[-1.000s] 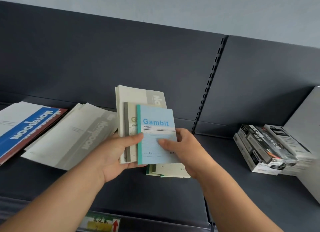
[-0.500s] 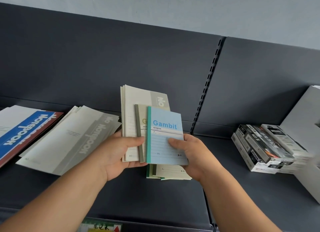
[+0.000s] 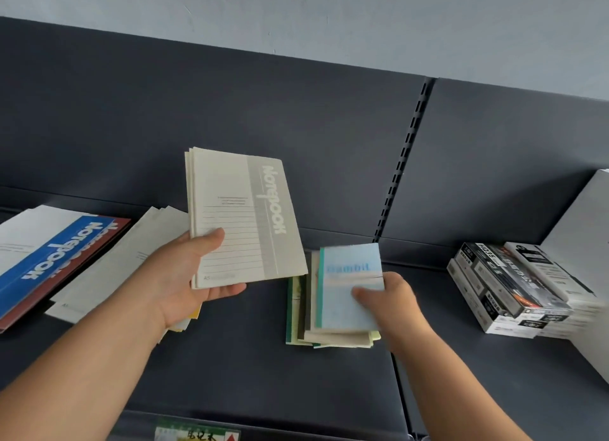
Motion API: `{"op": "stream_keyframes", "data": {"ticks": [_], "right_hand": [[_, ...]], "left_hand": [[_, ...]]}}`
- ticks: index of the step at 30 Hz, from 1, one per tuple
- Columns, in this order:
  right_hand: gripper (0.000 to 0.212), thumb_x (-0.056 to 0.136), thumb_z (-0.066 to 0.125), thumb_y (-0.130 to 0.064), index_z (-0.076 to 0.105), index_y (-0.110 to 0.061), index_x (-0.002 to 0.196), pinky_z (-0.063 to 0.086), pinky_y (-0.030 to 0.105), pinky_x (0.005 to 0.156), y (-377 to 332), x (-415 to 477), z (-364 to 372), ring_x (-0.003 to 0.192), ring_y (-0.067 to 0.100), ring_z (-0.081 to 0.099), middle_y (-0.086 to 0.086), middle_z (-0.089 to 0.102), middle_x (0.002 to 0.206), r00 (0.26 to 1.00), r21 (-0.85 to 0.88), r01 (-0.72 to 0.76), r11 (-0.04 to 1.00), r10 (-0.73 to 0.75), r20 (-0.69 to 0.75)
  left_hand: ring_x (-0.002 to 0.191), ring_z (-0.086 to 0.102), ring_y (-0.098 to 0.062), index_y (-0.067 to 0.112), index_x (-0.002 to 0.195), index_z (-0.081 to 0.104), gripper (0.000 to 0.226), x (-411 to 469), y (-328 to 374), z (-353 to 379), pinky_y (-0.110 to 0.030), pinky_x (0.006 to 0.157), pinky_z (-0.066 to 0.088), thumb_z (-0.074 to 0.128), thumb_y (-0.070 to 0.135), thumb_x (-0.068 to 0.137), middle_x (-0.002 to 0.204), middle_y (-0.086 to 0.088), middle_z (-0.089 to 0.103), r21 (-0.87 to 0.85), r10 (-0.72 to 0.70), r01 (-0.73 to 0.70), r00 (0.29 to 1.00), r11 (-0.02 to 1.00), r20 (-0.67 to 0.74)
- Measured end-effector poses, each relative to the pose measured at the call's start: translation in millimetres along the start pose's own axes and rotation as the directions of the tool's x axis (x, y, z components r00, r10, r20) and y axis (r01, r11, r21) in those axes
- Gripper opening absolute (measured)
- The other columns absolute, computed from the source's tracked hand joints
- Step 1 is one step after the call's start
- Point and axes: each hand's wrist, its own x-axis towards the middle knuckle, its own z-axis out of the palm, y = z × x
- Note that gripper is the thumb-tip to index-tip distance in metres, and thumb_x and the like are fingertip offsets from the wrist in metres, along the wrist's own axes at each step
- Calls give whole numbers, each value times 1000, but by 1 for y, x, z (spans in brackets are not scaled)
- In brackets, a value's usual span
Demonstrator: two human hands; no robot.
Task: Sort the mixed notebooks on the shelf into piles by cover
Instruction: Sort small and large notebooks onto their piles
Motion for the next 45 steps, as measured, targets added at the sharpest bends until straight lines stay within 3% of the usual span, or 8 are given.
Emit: {"op": "stream_keyframes", "data": {"ticks": [6, 8, 10, 13, 22, 32, 40, 45], "right_hand": [[80, 82, 69, -45, 30, -22, 147, 34, 43, 106, -4, -7, 13, 137, 27, 32, 0, 42, 145, 977, -717, 65, 694, -190, -95], [66, 91, 63, -39, 35, -21, 148, 35, 42, 108, -15, -13, 14, 138, 24, 36, 0, 42, 150, 947, -604, 205, 770, -311, -75], [43, 97, 57, -38, 52, -20, 135, 47, 39, 101, -32, -20, 17, 120, 18, 56, 0, 59, 135, 966, -146, 254, 956, -258, -13], [33, 98, 56, -40, 61, -14, 118, 56, 41, 90, -53, -33, 27, 104, 25, 69, 4, 72, 115, 943, 337, -15, 941, -99, 318], [19, 90, 63, -1, 61, -8, 108, 56, 56, 86, -42, -30, 19, 96, 34, 71, 12, 77, 102, 930, 504, -208, 838, 9, 369], [38, 86, 64, 5, 61, -9, 121, 56, 56, 85, -33, -32, 22, 101, 35, 71, 12, 76, 106, 893, 529, -278, 802, 12, 451], [37, 92, 55, 7, 57, -14, 122, 58, 50, 54, -29, -32, 12, 79, 31, 76, 11, 77, 104, 864, 626, -332, 705, -39, 501], [36, 93, 54, 5, 58, -14, 123, 58, 52, 72, -24, -35, 12, 95, 32, 73, 11, 75, 110, 823, 595, -345, 726, -72, 564]], "left_hand": [[85, 72, -26, 20, 118, 64, 27, -9, -1, -1, -36, 54, 58, 58, 23, 92, 107, -9, 75, 18, -18, 17, 995, 1000, 100], [85, 73, -25, 21, 117, 65, 36, -13, -3, 1, -36, 55, 58, 63, 27, 81, 106, -9, 75, 57, -7, -1, 991, 998, 133], [81, 74, -23, 21, 113, 66, 40, -18, -5, 4, -34, 54, 57, 65, 30, 75, 104, -9, 75, 95, 6, -20, 989, 995, 146], [81, 75, -23, 22, 112, 66, 39, -26, -9, 12, -34, 55, 57, 64, 37, 76, 101, -8, 76, 150, 19, -40, 990, 988, 140], [104, 68, -28, 25, 118, 66, 29, -33, -9, 14, -47, 84, 54, 49, 11, 99, 108, -3, 75, 146, 3, -15, 997, 989, 78], [99, 70, -27, 23, 113, 68, 23, -45, -14, 19, -45, 79, 56, 58, 13, 95, 105, -4, 76, 100, 53, -53, 999, 994, 7], [100, 69, -30, 20, 116, 65, 26, -55, -17, 14, -47, 77, 56, 51, 6, 98, 107, -8, 75, 33, 65, -62, 993, 998, -102], [99, 69, -31, 20, 113, 66, 26, -64, -22, 14, -44, 71, 56, 52, 4, 97, 105, -9, 75, 33, 80, -77, 991, 997, -108]]}}
